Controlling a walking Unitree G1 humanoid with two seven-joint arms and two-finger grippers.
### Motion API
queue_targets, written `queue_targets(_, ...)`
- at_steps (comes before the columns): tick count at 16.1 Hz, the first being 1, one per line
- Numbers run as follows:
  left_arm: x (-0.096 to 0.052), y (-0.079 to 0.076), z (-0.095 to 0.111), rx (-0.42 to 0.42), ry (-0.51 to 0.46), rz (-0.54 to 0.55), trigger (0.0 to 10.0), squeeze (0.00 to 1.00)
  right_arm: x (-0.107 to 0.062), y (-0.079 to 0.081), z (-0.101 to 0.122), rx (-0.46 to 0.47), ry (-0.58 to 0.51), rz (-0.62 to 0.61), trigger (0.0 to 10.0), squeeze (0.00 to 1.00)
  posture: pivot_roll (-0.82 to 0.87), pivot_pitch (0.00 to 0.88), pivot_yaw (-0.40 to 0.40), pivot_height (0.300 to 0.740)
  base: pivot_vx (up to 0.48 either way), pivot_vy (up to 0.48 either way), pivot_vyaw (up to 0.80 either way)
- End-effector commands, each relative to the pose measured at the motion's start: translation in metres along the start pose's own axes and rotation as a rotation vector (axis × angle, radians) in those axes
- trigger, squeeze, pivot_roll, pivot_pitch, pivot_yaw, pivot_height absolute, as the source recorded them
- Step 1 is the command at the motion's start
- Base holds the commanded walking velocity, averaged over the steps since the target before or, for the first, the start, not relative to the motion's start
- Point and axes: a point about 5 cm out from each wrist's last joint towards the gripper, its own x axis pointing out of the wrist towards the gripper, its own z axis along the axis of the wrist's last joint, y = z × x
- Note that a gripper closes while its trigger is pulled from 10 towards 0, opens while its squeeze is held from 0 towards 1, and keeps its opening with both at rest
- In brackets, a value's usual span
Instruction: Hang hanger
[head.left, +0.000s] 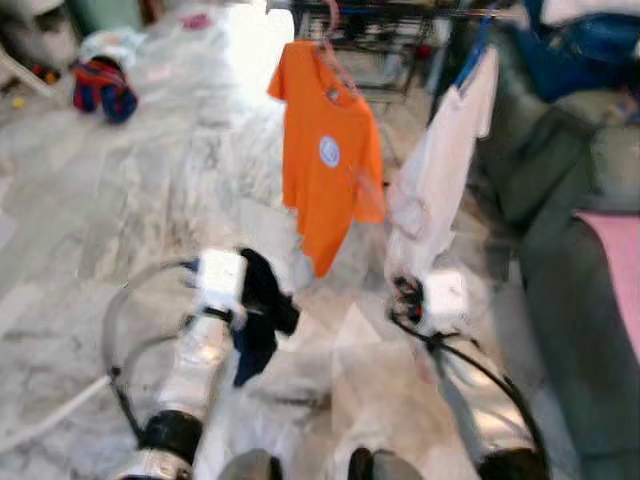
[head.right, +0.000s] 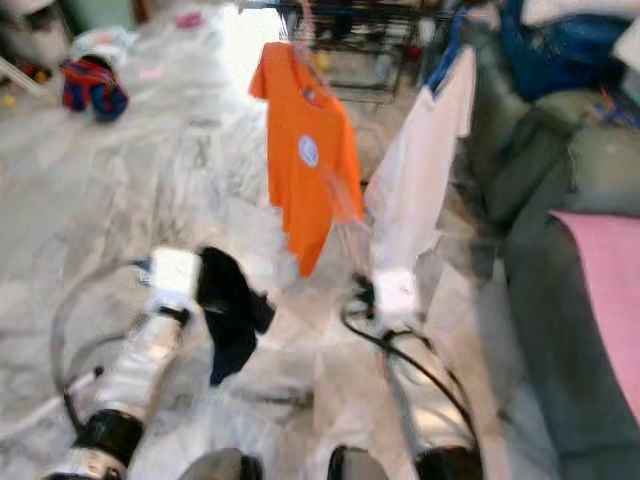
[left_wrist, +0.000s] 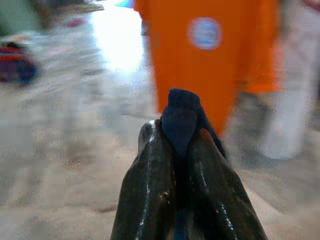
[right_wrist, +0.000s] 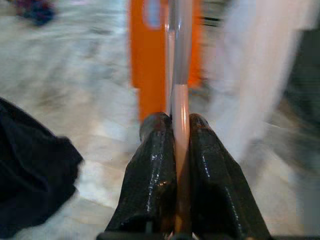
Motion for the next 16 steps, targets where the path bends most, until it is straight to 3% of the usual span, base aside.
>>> queue_targets(1, 0.001, 0.006, 0.007, 0.018, -0.029, 0.005, 10.0, 0.0, 0.001, 0.005, 0.004, 0.01, -0.02, 0.004, 10.0, 0.0, 0.04, 0.198, -0.022, 0.74, 0.0, 0.48, -0.6)
queue_targets(6, 0.001, -0.002, 0.006, 0.031, -0.027, -0.031, 10.0, 0.0, -0.001, 0.007, 0.001, 0.011, -0.015, 0.003, 10.0, 0.0, 0.04, 0.204, -0.018, 0.74, 0.0, 0.48, -0.26)
queue_targets(16, -0.004, -0.006, 0.015, 0.027, -0.099, -0.104, 10.0, 0.0, -0.002, 0.006, 0.0, -0.025, -0.002, 0.027, 10.0, 0.0, 0.05, 0.225, -0.043, 0.74, 0.0, 0.0, 0.0)
